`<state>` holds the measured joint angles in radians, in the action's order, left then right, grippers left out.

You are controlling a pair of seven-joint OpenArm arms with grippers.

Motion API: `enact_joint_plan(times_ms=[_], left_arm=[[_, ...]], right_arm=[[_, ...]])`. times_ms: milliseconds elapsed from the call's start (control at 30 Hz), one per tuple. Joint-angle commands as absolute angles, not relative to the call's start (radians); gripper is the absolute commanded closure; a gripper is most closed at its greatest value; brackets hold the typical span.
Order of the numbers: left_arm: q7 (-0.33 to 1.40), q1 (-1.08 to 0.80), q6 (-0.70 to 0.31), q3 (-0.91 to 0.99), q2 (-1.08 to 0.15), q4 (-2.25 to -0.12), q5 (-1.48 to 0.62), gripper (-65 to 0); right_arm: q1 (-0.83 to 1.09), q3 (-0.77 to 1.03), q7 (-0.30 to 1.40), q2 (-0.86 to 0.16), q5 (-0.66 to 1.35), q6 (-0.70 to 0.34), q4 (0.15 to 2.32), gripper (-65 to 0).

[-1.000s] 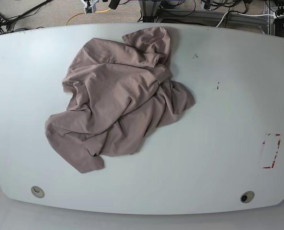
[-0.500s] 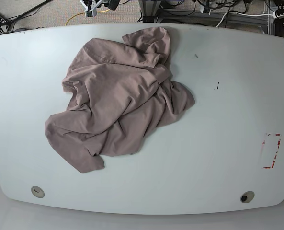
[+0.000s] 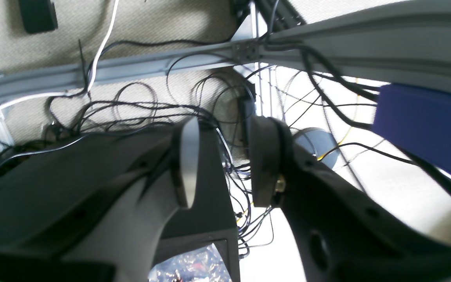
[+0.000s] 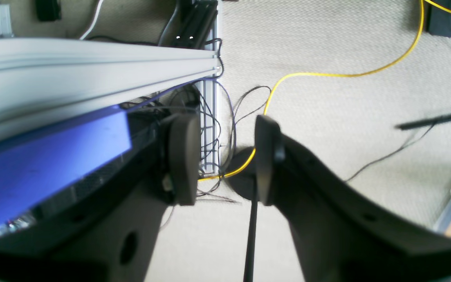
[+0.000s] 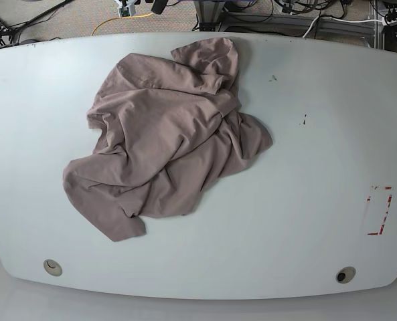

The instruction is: Fold the T-shirt properly

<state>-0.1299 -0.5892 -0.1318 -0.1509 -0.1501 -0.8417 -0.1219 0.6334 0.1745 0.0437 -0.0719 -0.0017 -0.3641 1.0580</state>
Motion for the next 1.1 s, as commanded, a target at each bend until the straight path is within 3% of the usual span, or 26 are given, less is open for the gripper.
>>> enact_joint_plan(times_ms=[0,367,533,833,1067], left_arm=[[-0.143,-0.634,-0.134,-0.147,-0.185,-0.889,-0.124,-20.3],[-0.143,-0.816,-0.133,-0.143,-0.24,-1.124,-0.128,-20.4],[-0.143,-0.918,-0.133,-0.053,-0.242,-1.244,-0.124,-20.6],[-0.143,-1.075,-0.136,0.111,-0.243,-1.48,-0.124,-21.0],[-0.143,-1.148,-0.136,0.176,-0.239,-1.641,-0.128,-38.1]], right_arm=[[0.688,0.177,0.048,-0.077,0.004,-0.367,1.153,-21.7],[0.917,0.177,0.117,-0.077,0.005,-0.366,1.457,-21.7],[1.015,0.18,0.113,-0.077,0.012,-0.364,1.554,-21.7],[1.168,0.269,0.113,-0.079,0.231,-0.372,1.722,-21.7],[1.27,0.306,0.111,-0.077,0.328,-0.374,1.873,-21.7]])
